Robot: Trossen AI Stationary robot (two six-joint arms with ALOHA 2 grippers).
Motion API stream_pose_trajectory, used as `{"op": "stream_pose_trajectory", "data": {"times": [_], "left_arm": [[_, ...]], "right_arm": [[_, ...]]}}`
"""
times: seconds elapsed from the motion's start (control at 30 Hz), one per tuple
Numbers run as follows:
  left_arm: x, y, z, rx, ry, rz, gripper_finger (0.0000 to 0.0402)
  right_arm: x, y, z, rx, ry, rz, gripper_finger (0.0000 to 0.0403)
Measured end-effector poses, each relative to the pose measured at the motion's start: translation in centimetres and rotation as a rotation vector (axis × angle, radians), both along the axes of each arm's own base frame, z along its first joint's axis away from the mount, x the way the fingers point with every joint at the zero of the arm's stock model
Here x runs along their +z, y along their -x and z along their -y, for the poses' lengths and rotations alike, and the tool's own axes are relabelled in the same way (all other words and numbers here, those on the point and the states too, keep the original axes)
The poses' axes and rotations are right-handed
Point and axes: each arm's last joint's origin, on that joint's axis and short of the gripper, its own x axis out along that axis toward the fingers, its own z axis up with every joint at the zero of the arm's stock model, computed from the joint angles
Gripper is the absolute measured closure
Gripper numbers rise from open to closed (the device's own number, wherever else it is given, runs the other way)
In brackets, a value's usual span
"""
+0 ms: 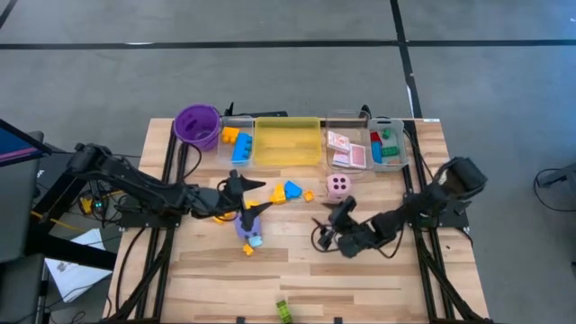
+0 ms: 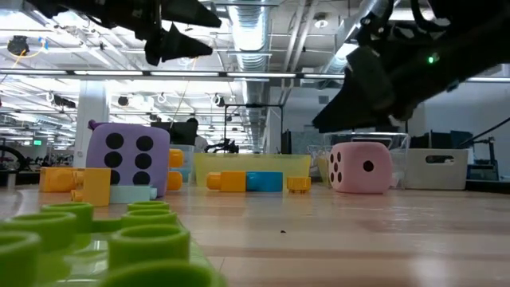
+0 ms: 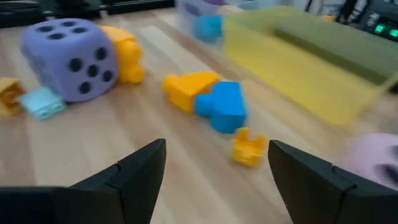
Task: Pick & Place Toys
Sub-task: Put the large blue game piece into the white transparent bin
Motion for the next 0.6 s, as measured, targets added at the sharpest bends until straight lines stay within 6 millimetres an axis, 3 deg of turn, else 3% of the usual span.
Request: {"op": "stream_pose_trajectory", "data": {"times": [0.13, 0.6], "left_arm": [[-0.6, -0.4, 0.0, 0.005, -0.008, -0.027, 0.0085], [-0.8, -0.6, -0.9, 0.042, -0.006, -0.029, 0.0085]], "right_arm": [[-1.8, -1.2, -0.1, 0.005, 0.014, 0.025, 0.0126], [-6.8, -4.4, 3.7, -0.092, -0.101, 0.000, 0.0126]]}}
